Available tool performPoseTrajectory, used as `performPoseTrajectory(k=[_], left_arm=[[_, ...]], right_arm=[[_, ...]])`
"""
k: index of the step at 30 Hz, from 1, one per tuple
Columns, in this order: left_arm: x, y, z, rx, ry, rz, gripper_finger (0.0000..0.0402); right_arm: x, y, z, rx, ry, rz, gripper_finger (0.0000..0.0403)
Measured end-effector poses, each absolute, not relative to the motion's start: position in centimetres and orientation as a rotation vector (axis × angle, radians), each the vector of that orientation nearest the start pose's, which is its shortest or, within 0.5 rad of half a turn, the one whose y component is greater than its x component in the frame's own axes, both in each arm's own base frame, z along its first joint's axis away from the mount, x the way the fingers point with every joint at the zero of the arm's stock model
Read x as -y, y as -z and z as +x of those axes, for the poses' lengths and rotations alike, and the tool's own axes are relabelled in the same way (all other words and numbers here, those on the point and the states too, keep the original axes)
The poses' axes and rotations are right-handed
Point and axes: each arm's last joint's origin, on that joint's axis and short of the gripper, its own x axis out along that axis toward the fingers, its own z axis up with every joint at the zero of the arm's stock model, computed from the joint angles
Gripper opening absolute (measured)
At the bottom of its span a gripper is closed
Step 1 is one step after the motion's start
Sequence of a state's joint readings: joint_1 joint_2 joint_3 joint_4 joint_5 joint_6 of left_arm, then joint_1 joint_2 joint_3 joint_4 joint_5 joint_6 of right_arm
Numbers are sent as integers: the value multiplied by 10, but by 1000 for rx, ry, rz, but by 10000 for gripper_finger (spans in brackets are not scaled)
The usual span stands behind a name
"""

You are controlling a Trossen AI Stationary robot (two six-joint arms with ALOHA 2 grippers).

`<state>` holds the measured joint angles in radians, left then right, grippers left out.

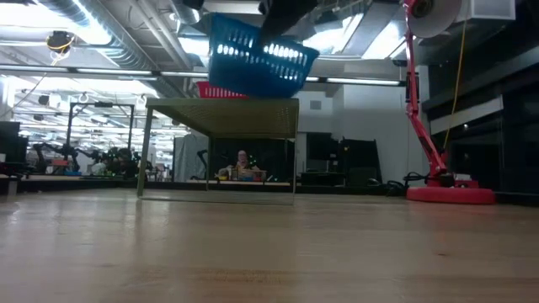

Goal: Pick & Place Office Desk Supplies
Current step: Put the blue bin on the shelf

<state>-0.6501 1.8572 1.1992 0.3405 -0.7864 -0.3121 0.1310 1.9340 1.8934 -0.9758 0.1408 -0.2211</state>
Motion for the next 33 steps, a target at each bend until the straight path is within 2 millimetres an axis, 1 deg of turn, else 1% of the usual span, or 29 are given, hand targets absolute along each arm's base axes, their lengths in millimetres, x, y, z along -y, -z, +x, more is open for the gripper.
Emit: performPoseTrajectory(k=[3, 9, 11, 13, 15, 17, 21, 23, 25, 28, 30, 31, 33], left_arm=[[228, -227, 340, -215, -180, -102, 129], [225, -227, 342, -213, -191, -110, 129], [224, -227, 342, -213, -192, -112, 129], [224, -227, 342, -213, -192, -112, 129], [224, -227, 342, -213, -192, -112, 129], [224, -227, 342, -213, -192, -113, 129], [224, -227, 342, -212, -193, -129, 129], [225, -227, 342, -211, -191, -129, 129], [227, -229, 342, -199, -158, -131, 129], [240, -239, 338, -131, -17, -75, 129], [254, -247, 329, -63, 45, -12, 129], [262, -252, 322, -35, 54, 22, 129], [277, -257, 304, -20, -4, 70, 129]], right_arm=[[-45, -335, 409, -967, -89, -329, 8], [-45, -383, 403, -848, -82, -325, 8], [-48, -389, 401, -833, -87, -327, 8], [-50, -389, 401, -833, -99, -326, 8], [-51, -385, 405, -841, -115, -320, 8], [-53, -376, 412, -859, -115, -319, 8], [-55, -349, 432, -928, -112, -330, 8], [-56, -343, 442, -938, -95, -340, 8], [-55, -343, 450, -943, -90, -341, 8], [-54, -342, 457, -926, -90, -349, 8], [-50, -343, 454, -938, -93, -346, 8], [-48, -344, 453, -943, -87, -341, 8], [-44, -345, 453, -940, -72, -324, 8]])
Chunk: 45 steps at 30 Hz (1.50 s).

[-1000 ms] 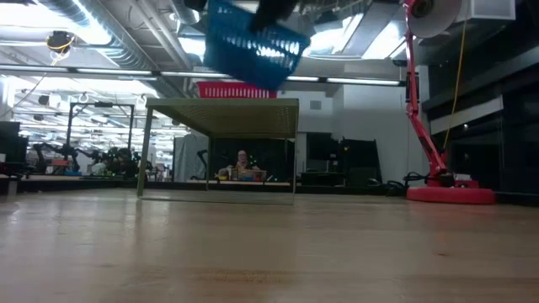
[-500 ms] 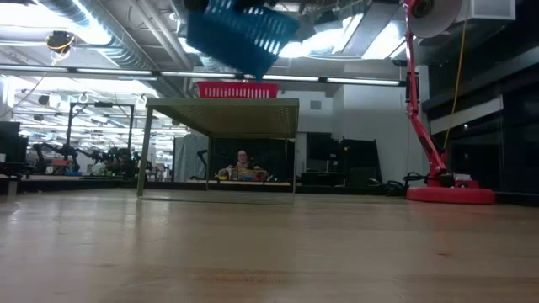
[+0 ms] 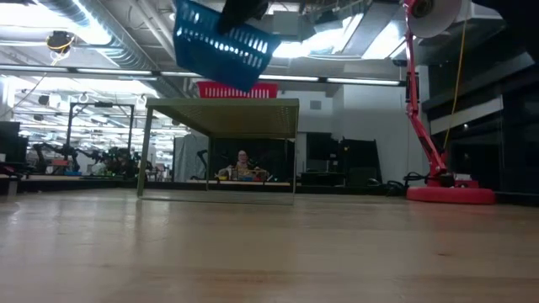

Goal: Pick & Place Office Desk Supplies
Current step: Put the blue bin on the shelf

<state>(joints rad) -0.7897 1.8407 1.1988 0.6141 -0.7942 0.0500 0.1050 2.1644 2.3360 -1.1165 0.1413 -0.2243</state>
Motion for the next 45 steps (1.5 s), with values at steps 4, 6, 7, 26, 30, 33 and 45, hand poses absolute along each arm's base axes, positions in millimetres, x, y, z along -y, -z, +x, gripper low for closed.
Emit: performPoseTrajectory(k=[4, 6, 7, 26, 30, 33, 45], left_arm=[[302, -254, 275, -27, -92, 25, 129], [309, -249, 267, -36, -104, 7, 129], [311, -248, 264, -43, -111, 2, 129], [302, -237, 273, -114, -110, -44, 129], [302, -237, 273, -116, -111, -47, 129], [302, -236, 273, -117, -110, -45, 129], [300, -234, 275, -138, -90, -21, 129]], right_arm=[[-40, -347, 452, -948, -64, -316, 8], [-41, -349, 452, -934, -64, -317, 8], [-40, -349, 452, -939, -64, -317, 8], [-24, -328, 464, -994, -3, -253, 7], [-9, -322, 464, -1033, 32, -223, 7], [-1, -321, 465, -1042, 51, -202, 7], [-14, -320, 465, -1035, 6, -185, 7]])
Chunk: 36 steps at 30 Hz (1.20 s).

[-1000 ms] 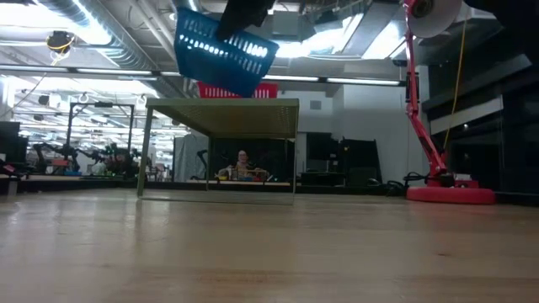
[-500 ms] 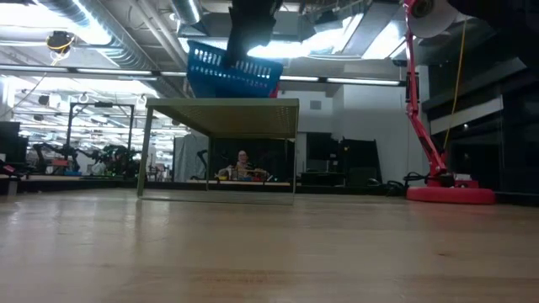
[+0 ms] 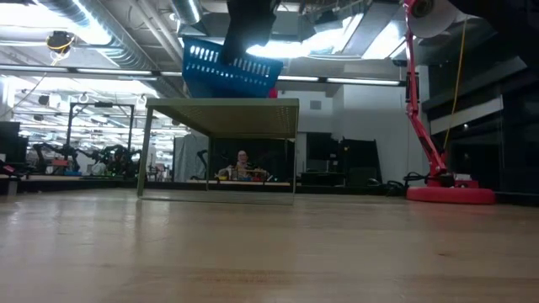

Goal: Pick & Place Office Desk Supplies
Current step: Put the blue bin on the shelf

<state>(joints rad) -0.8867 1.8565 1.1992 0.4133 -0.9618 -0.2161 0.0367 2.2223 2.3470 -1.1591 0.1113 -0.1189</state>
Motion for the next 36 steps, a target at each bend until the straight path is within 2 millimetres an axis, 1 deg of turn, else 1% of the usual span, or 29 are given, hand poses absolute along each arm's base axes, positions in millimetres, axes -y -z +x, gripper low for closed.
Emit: performPoseTrajectory(k=[7, 10, 18, 20, 28, 33, 36], left_arm=[[295, -234, 282, -144, -82, -24, 129], [293, -234, 285, -148, -71, -26, 129], [293, -234, 285, -149, -65, -33, 129], [293, -234, 285, -149, -63, -34, 129], [293, -234, 285, -149, -64, -36, 129], [293, -234, 285, -150, -59, -36, 129], [293, -234, 285, -150, -58, -36, 129]], right_arm=[[-14, -319, 463, -1061, 9, -180, 7], [-13, -319, 462, -1063, 36, -187, 7], [-13, -319, 462, -1073, 47, -176, 9], [-13, -319, 462, -1073, 48, -174, 17], [-14, -319, 462, -1062, 44, -172, 77], [-16, -321, 466, -1020, 39, -168, 98], [-20, -322, 467, -1004, -1, -149, 107]])
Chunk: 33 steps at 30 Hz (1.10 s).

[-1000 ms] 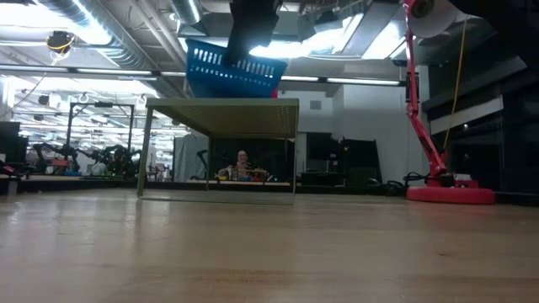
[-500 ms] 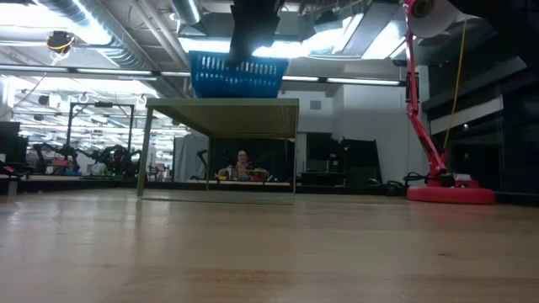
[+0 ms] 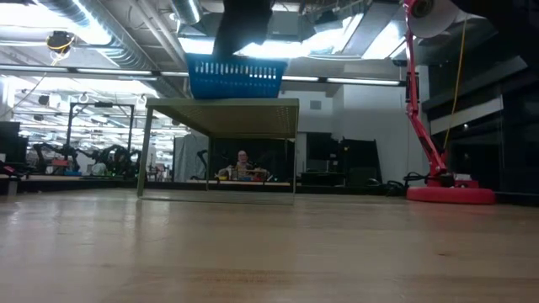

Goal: Pick & Place Office Desk Supplies
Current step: Put the blue bin on the shelf, then return to Home Position

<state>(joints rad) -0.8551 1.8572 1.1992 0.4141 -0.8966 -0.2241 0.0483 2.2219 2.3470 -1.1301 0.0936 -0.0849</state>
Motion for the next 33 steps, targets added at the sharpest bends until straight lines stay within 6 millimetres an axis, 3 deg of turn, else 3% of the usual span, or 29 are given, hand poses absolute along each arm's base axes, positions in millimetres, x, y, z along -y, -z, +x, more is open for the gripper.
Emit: performPoseTrajectory(k=[11, 18, 24, 33], left_arm=[[293, -234, 285, -150, -58, -37, 129], [293, -234, 286, -150, -59, -37, 129], [293, -234, 285, -151, -58, -16, 129], [293, -234, 286, -151, -58, -12, 129]], right_arm=[[-32, -325, 471, -948, -47, -150, 114], [-17, -325, 471, -954, 44, -172, 114], [-15, -338, 466, -918, 52, -170, 114], [-31, -351, 462, -856, -30, -159, 114]])
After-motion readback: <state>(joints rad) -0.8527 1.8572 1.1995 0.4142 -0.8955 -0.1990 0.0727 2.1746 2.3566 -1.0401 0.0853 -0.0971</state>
